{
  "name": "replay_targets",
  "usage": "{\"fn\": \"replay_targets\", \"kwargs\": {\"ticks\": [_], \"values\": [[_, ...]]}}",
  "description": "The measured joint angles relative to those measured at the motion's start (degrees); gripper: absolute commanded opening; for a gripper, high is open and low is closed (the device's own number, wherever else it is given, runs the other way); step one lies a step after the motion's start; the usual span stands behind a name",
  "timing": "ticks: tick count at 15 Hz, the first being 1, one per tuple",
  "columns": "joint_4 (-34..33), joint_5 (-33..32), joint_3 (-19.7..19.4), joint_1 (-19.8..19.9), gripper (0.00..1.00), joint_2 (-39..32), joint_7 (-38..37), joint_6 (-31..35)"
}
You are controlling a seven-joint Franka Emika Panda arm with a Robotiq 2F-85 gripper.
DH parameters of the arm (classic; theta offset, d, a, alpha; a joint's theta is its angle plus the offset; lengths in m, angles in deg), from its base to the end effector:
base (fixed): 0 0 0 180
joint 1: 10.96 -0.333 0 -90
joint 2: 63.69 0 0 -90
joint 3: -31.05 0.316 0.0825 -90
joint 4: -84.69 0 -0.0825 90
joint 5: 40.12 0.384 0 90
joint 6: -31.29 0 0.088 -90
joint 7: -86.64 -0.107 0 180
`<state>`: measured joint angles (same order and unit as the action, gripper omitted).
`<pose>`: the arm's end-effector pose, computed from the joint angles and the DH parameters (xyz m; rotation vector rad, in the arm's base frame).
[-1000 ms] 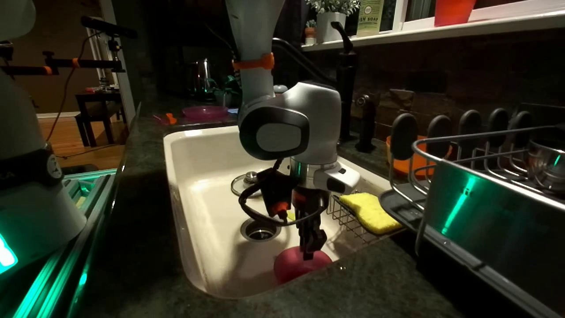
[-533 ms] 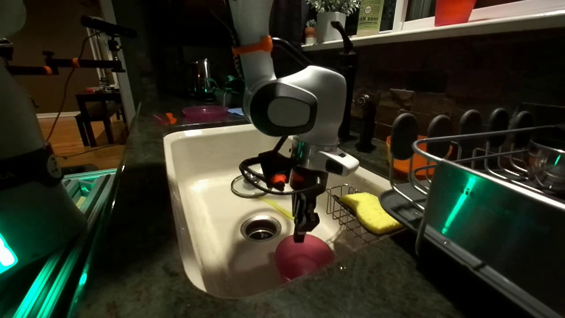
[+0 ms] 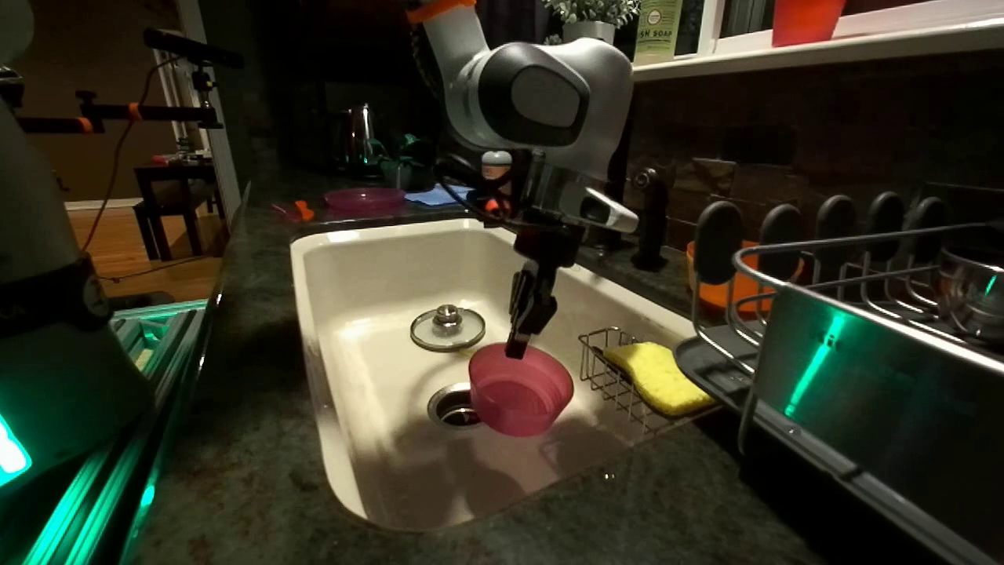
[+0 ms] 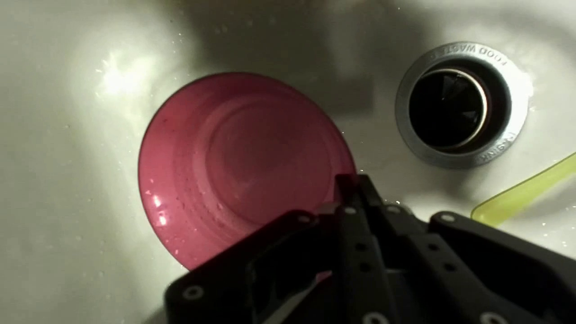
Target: Put the orange bowl inside the yellow bowl and put the purple bowl inside the other plastic bowls
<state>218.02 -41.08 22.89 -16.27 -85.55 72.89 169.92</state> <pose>0.4840 -0.0286 0.1559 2.9942 -0.4113 -0.4235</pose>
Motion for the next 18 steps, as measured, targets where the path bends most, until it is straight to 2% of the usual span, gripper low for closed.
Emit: {"fn": "replay_targets", "kwargs": {"ticks": [8,14,18], "values": [[-6.11,-5.64,1.92,0.17,0.01,9.52,-0.98,-19.01],[-11.45,-14.26,3.57,0.27,0.01,11.09,-0.62,-19.67],[-13.05,-17.24,3.78,0.58,0.01,11.16,1.61,-19.91]]}}
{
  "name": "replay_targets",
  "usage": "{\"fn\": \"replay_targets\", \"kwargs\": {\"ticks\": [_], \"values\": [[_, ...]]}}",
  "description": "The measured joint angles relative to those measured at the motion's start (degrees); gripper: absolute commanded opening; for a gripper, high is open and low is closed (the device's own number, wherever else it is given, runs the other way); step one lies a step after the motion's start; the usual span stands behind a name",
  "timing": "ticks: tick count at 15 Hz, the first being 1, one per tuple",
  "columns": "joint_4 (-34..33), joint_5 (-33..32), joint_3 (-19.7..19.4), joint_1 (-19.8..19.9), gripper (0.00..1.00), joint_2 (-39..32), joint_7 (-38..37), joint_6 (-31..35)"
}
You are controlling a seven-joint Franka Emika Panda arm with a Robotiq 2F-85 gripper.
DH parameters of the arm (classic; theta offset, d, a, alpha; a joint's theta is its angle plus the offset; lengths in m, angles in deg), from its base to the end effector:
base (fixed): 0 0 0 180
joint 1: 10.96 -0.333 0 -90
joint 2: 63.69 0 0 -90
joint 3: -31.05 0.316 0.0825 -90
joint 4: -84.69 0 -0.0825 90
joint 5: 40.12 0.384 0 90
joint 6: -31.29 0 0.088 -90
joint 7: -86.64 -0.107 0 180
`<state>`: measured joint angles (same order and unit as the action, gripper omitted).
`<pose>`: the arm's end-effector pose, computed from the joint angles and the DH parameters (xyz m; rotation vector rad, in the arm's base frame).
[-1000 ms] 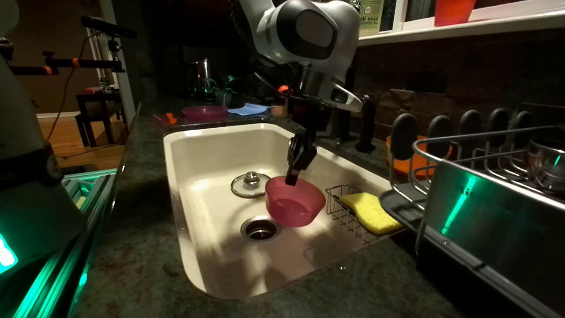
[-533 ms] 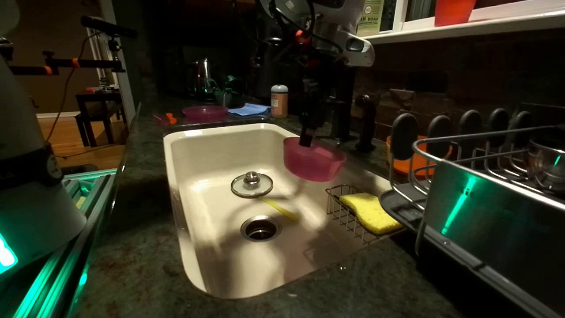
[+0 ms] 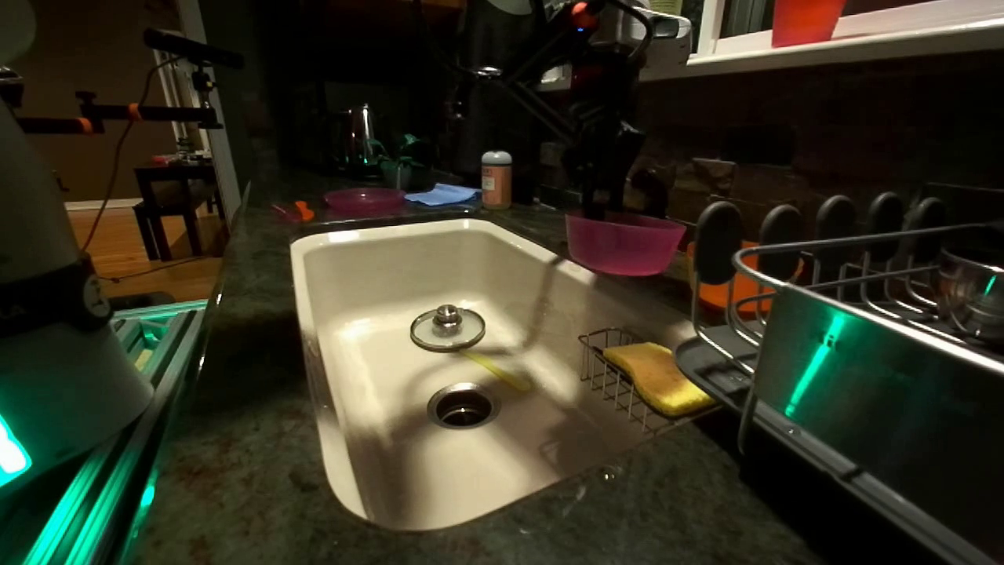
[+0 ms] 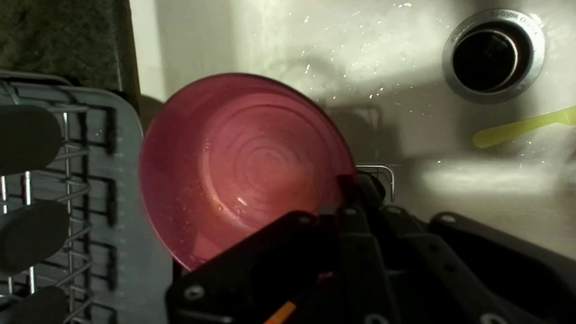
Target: Put the orange bowl inside the yellow bowl and put the purple bowl inside the other plastic bowls
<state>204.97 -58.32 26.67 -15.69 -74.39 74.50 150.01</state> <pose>0.5488 -0.0122 0.3179 2.8334 -0.0316 -0.2595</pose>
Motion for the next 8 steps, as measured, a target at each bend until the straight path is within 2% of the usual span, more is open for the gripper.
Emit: {"fn": "replay_targets", "kwargs": {"ticks": [8], "values": [[-1.63,-0.23,0.31,2.25,0.01,2.62,12.44,-0.06]]}}
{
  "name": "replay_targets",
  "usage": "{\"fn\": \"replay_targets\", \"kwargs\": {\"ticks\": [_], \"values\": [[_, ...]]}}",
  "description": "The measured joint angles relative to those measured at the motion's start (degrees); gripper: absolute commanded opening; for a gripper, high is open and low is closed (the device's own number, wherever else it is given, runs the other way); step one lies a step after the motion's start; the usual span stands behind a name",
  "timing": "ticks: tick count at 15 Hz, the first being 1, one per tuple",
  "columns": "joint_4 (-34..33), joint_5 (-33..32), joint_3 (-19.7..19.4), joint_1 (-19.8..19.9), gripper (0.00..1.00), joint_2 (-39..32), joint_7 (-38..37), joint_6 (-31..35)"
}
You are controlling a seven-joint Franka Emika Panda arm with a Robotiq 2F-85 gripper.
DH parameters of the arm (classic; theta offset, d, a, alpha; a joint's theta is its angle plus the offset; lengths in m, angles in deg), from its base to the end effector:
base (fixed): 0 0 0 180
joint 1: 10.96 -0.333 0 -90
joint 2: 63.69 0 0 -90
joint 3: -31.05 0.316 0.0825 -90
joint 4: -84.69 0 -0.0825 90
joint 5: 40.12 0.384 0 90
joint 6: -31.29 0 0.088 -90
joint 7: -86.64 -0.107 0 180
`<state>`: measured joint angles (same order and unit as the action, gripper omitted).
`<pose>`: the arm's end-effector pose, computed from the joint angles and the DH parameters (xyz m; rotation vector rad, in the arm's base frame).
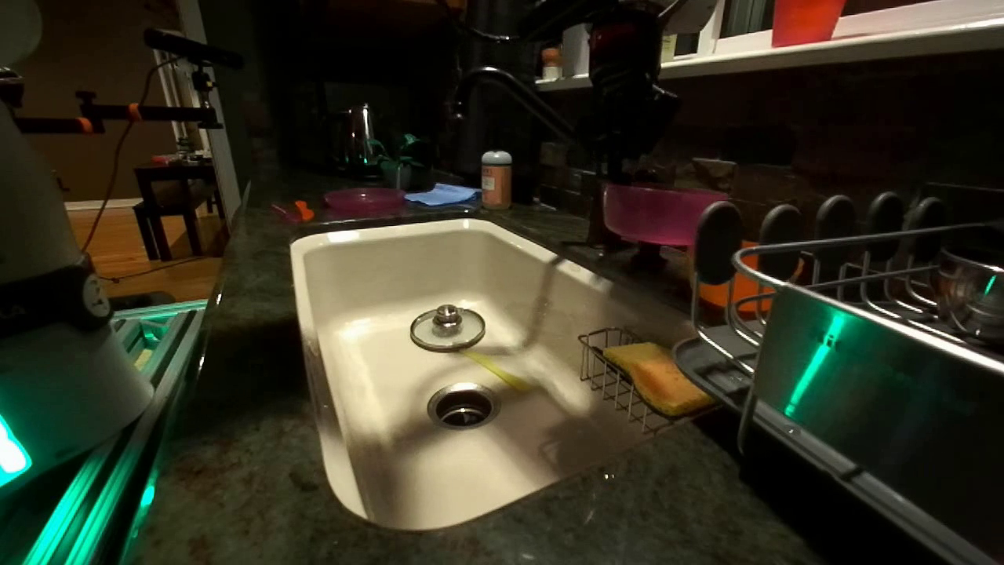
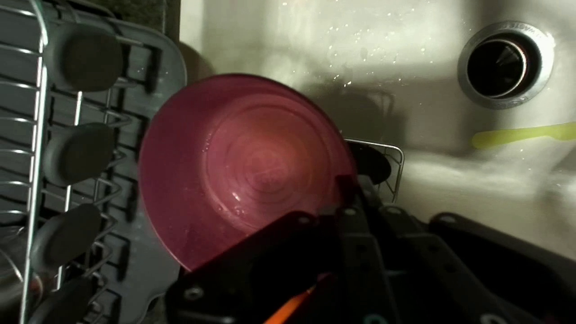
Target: Put the orange bowl inside the yellow bowl and put the purple bowl inside the other plastic bowls
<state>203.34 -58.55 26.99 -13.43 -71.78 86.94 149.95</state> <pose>0.5562 -0.0312 0.3548 2.8477 0.2180 -0.2083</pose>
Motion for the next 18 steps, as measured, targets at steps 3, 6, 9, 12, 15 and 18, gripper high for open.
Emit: {"fn": "replay_targets", "kwargs": {"ticks": [3,6,9,12,15,18], "values": [[-0.26,0.00,0.03,0.94,0.01,1.74,3.94,0.35],[-0.25,1.44,0.03,2.29,0.01,2.36,8.15,3.10],[-0.13,4.86,0.01,3.97,0.01,1.95,12.57,7.40],[-0.13,7.51,0.01,5.12,0.01,0.96,15.59,10.74],[-0.11,9.42,0.03,5.53,0.01,-0.31,18.03,14.40],[-0.15,10.48,0.32,5.69,0.01,-1.62,20.00,17.50]]}}
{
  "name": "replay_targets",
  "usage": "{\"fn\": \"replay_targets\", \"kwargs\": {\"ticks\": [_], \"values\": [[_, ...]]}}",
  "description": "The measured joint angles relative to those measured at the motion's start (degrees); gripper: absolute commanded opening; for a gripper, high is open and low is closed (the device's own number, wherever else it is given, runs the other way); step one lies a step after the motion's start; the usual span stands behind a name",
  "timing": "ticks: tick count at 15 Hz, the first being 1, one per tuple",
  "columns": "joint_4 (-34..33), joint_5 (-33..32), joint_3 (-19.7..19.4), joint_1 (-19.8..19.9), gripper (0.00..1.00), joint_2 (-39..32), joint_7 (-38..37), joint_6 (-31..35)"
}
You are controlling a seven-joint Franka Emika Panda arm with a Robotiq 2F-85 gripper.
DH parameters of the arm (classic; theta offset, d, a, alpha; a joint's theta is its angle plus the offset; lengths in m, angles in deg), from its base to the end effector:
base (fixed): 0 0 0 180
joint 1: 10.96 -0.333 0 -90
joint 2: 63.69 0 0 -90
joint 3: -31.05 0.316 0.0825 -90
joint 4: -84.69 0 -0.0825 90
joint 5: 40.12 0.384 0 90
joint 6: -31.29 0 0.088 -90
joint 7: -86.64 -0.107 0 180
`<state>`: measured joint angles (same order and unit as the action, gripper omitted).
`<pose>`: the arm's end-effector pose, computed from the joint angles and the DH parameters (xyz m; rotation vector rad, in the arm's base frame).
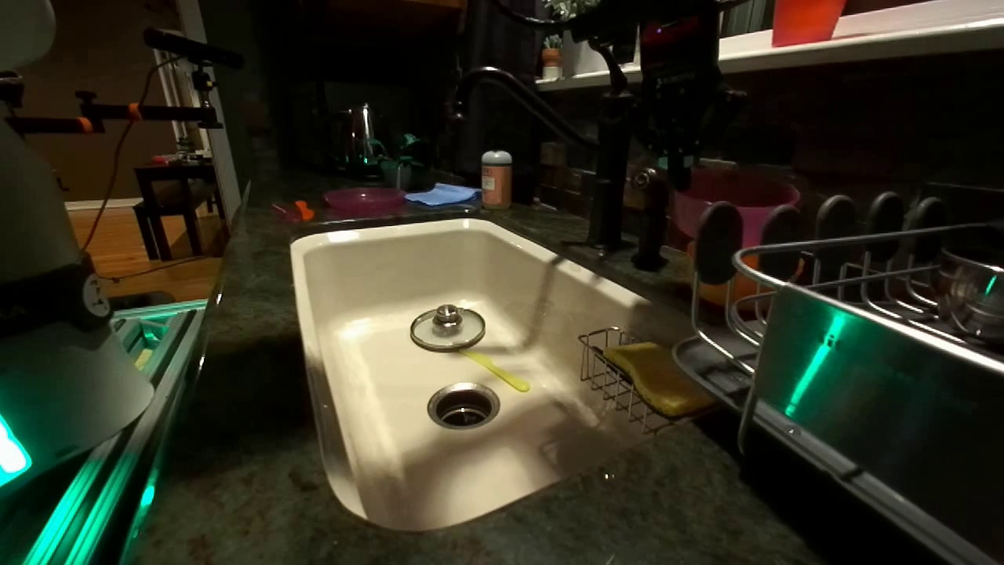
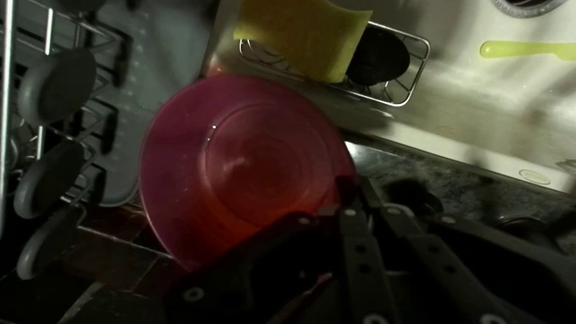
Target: Put the orange bowl inside the yellow bowl and put the purple bowl inside the other plastic bowls
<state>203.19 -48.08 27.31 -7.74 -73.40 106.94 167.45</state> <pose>0.5850 -0.0720 0.3644 2.9538 0.4890 0.1616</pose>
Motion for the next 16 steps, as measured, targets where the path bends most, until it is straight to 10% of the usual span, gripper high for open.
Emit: {"fn": "replay_targets", "kwargs": {"ticks": [12,13,16], "values": [[-1.36,0.74,1.30,1.62,0.01,-4.67,4.68,7.61],[-1.51,0.96,1.48,1.85,0.29,-4.91,5.05,8.10],[-1.63,1.77,2.07,2.45,0.43,-5.26,5.60,8.78]]}}
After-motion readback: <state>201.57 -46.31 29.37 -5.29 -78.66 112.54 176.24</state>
